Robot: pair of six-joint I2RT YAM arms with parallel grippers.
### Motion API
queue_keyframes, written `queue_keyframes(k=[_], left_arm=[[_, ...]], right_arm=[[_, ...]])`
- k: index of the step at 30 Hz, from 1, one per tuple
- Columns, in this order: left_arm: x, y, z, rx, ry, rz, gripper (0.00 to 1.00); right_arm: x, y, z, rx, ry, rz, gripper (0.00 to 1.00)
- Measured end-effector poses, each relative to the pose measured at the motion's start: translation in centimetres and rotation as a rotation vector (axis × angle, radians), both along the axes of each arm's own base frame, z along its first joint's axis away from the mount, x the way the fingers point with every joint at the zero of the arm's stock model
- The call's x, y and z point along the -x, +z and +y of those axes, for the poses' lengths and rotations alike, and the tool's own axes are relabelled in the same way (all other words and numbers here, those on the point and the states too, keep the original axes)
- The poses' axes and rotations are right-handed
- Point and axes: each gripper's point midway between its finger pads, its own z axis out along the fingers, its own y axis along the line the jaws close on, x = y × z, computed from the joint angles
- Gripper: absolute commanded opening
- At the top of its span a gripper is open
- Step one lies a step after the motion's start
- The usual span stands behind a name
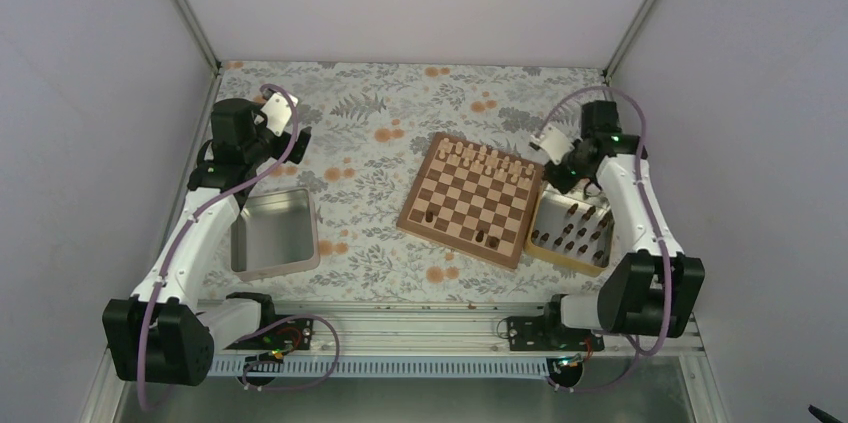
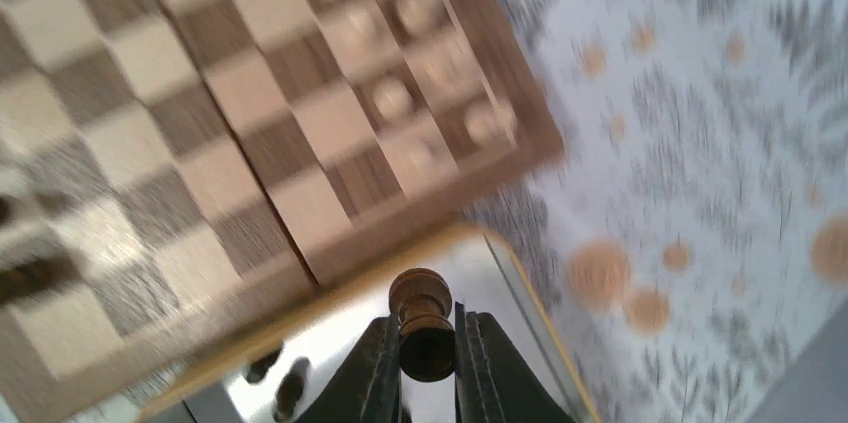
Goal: Set up the chess pieces on the board
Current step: Pick up the chess piece from the storage box, then place the chess piece on the chessboard.
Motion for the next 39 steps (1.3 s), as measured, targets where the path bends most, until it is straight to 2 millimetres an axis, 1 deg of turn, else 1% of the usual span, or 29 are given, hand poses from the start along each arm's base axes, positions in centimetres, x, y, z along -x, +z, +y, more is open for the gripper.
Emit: queue_keyframes(k=[1,2,4,6,7,9,11,13,14,17,20,24,27,33,39], left_arm=[[0.0,0.0,0.0,0.000,0.000,-0.001,1.00],[0.0,0.1,0.0,0.000,0.000,-0.003,1.00],[0.0,0.1,0.0,0.000,0.000,-0.003,1.00],[0.0,0.1,0.0,0.000,0.000,-0.003,1.00],[0.0,0.1,0.0,0.000,0.000,-0.003,1.00],[0.1,0.1,0.0,0.000,0.000,-0.004,1.00],[0.1,0.1,0.0,0.000,0.000,-0.004,1.00],[0.1,0.1,0.0,0.000,0.000,-0.004,1.00],[0.1,0.1,0.0,0.000,0.000,-0.004,1.00],[0.1,0.1,0.0,0.000,0.000,-0.004,1.00],[0.1,0.1,0.0,0.000,0.000,-0.004,1.00],[0.1,0.1,0.0,0.000,0.000,-0.004,1.00],[0.1,0.1,0.0,0.000,0.000,-0.004,1.00],[0.2,0.1,0.1,0.000,0.001,-0.004,1.00],[0.2,0.1,0.0,0.000,0.001,-0.005,1.00]], right_arm=[[-0.3,0.6,1.0,-0.003,0.027,-0.014,0.10],[-0.6,1.3,2.6,-0.007,0.070,-0.030,0.10],[-0.9,2.5,6.2,-0.031,0.166,-0.053,0.10],[-0.8,3.2,9.4,-0.062,0.248,-0.055,0.10],[-0.6,3.4,11.4,-0.079,0.296,-0.049,0.10],[-0.3,3.6,14.4,-0.103,0.365,-0.039,0.10],[0.3,3.4,17.3,-0.123,0.431,-0.019,0.10],[1.1,2.8,19.8,-0.128,0.486,0.010,0.10],[1.6,2.5,21.4,-0.126,0.520,0.026,0.10],[3.0,1.1,25.2,-0.118,0.604,0.074,0.10],[3.8,-0.3,28.2,-0.100,0.664,0.112,0.10],[4.2,-1.9,30.8,-0.064,0.709,0.143,0.10],[4.3,-3.2,31.6,-0.029,0.725,0.160,0.10],[4.0,-4.5,31.3,0.021,0.715,0.178,0.10],[4.0,-5.0,31.1,0.029,0.713,0.184,0.10]])
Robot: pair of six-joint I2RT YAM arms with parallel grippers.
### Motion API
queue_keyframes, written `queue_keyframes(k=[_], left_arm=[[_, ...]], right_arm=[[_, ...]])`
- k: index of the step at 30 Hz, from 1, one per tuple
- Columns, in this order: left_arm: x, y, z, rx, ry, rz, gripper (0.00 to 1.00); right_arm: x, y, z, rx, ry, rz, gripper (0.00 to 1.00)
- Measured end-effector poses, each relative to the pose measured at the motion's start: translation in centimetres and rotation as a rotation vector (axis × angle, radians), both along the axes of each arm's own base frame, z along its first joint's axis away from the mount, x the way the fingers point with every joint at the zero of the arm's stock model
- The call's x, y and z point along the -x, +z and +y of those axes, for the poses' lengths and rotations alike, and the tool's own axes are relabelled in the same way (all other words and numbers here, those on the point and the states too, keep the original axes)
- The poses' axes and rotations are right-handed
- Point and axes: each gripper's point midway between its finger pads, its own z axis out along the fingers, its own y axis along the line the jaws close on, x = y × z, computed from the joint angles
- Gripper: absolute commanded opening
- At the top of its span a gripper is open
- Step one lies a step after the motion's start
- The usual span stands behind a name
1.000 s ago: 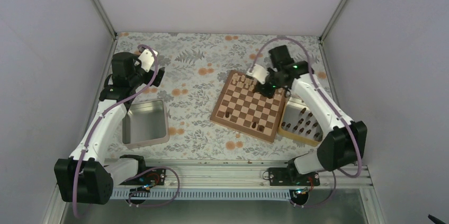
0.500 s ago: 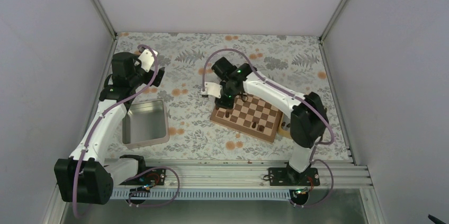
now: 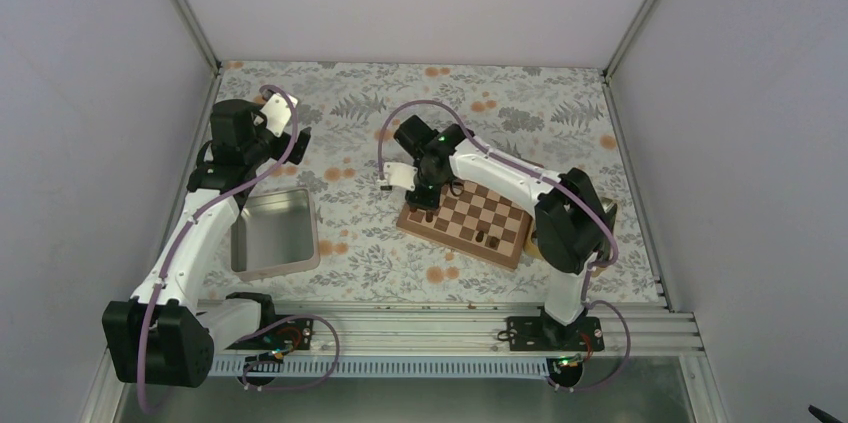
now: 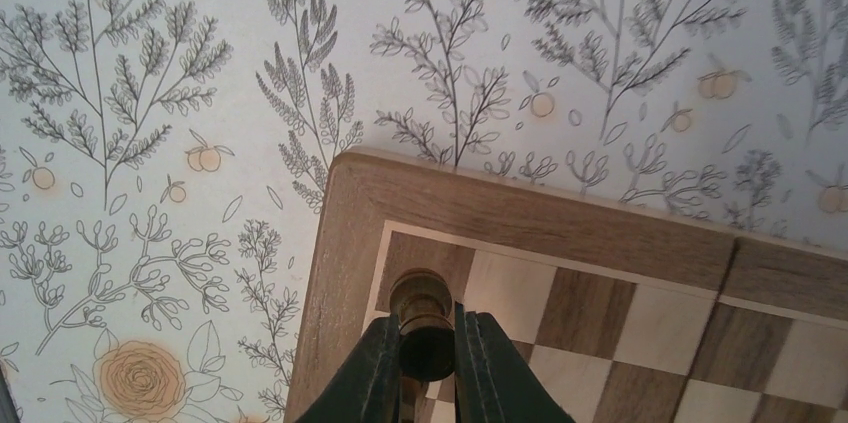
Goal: Set up the chess pieces on the board
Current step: Place the chess piece on the chessboard.
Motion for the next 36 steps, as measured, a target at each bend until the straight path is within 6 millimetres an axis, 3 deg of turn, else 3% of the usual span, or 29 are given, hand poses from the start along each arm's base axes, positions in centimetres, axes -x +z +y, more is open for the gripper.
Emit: queue_keyframes(k=[11,23,36], left_arm=[[0.0,0.0,0.0,0.000,0.000,0.000,1.00],[0.0,0.0,0.0,0.000,0.000,0.000,1.00],[0.0,0.0,-0.1,0.002,-0.004,0.000,1.00]], right_arm=[[1.7,-2.8,-1.0,0.023,0.006,0.063,0.09],[1.1,-2.7,-0.2,-0.011,0.008,0.038,0.09],[0.5,-2.7,-0.7,-0.003,-0.009,0.029,0.10]])
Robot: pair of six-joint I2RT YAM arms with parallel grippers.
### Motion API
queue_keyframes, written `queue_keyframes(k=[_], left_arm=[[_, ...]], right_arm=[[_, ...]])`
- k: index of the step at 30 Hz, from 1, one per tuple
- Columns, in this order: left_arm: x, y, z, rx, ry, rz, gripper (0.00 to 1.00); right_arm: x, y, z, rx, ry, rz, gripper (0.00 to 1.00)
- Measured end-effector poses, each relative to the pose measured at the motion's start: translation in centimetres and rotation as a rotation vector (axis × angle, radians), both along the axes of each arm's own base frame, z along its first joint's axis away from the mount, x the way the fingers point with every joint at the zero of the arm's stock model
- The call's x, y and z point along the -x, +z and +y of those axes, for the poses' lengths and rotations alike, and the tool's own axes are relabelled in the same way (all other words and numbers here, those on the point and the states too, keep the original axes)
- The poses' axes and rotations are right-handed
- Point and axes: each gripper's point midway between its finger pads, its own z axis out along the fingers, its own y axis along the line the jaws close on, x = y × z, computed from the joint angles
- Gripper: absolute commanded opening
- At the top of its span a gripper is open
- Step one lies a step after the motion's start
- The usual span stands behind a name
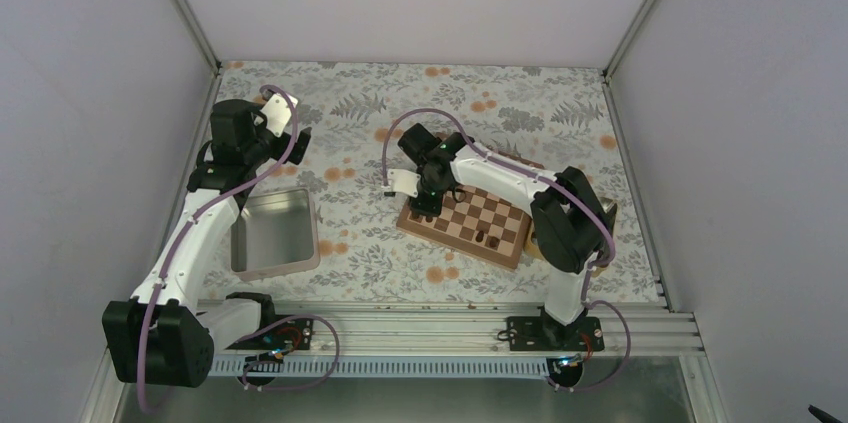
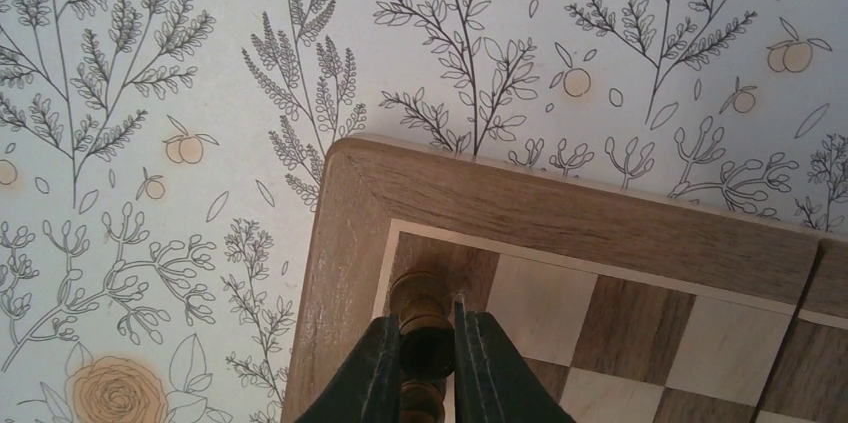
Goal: Set up the chess pieces on the board
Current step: Place the chess piece on the chessboard.
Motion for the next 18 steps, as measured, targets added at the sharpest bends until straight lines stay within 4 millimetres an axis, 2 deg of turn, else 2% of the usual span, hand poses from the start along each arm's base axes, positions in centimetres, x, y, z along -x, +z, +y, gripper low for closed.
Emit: queue_keyframes(k=[12,15,18], left_arm=[[0.01,0.00,-0.05,0.001,-0.003,0.000,1.00],[0.01,0.00,-0.05,0.001,-0.003,0.000,1.00],[0.01,0.00,-0.05,0.001,-0.003,0.000,1.00]], right_arm=[[-0.37,-0.05,-0.10,0.000,-0.007,-0.008,0.12],[-0.35,-0.21,-0.11,0.003,-0.007,-0.005,0.15],[-0.33,-0.41,-0.13,0.007,-0.011,0.000,0.25]])
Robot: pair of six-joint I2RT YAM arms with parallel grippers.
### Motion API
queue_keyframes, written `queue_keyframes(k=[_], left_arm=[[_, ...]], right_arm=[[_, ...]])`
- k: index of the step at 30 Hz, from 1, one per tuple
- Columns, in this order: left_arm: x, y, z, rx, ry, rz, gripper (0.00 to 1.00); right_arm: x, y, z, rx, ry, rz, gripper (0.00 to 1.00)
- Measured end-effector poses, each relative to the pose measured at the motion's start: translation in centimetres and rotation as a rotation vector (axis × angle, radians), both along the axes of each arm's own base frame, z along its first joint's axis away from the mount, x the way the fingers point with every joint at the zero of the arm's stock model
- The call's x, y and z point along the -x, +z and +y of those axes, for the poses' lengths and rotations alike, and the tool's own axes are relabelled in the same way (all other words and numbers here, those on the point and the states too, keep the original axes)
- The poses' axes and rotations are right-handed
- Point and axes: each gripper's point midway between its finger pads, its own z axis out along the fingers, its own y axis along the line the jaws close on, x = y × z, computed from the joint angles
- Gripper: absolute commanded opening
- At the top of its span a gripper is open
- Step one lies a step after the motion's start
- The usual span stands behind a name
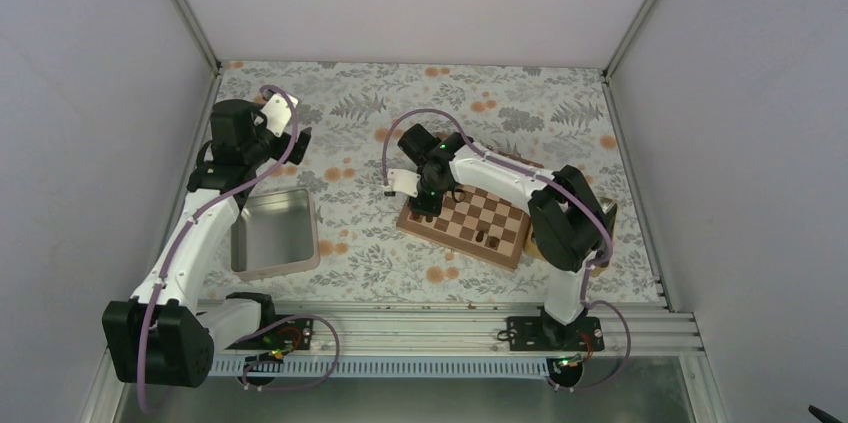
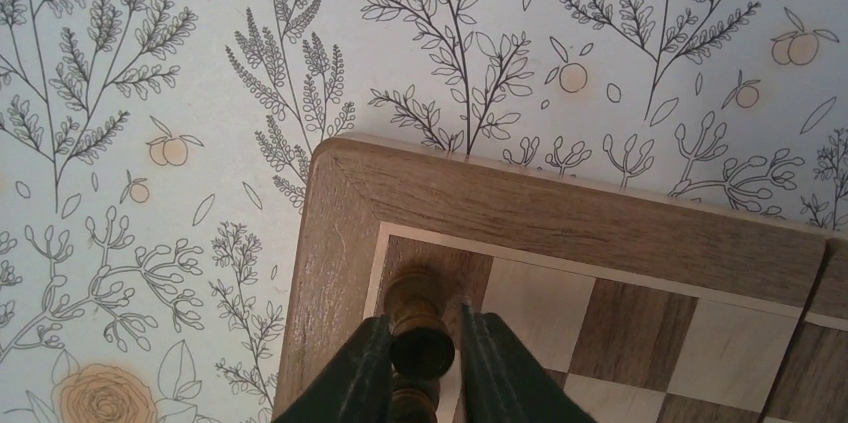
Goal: Set up the chess pieces on the board
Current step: Place the chess piece on the chessboard, then pick up the chess piece from the storage box.
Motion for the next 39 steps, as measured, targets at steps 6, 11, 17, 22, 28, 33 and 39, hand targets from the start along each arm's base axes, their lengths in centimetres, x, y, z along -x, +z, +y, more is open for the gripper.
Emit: queue_keyframes(k=[6,11,17,22,28,33,39], left_arm=[[0.0,0.0,0.0,0.000,0.000,0.000,1.00],[0.0,0.0,0.0,0.000,0.000,0.000,1.00],[0.0,0.0,0.0,0.000,0.000,0.000,1.00],[0.0,0.0,0.0,0.000,0.000,0.001,1.00],[0.0,0.0,0.0,0.000,0.001,0.001,1.00],[0.0,0.0,0.0,0.000,0.000,0.001,1.00],[0.0,0.0,0.0,0.000,0.001,0.002,1.00]], right_arm=[[0.0,-0.1,0.0,0.001,-0.011,0.003,0.38],[-0.1,0.0,-0.1,0.001,-0.016,0.005,0.41],[-0.8,2.5,-0.8,-0.037,-0.042,-0.030,0.42],[-3.9,8.6,-4.7,-0.131,-0.164,-0.148,0.41],[-7.1,13.0,-17.5,-0.147,-0.476,-0.308,0.41],[-5.3,11.2,-28.2,-0.059,-0.732,-0.313,0.41],[-1.5,6.5,-33.2,0.005,-0.886,-0.207,0.40]])
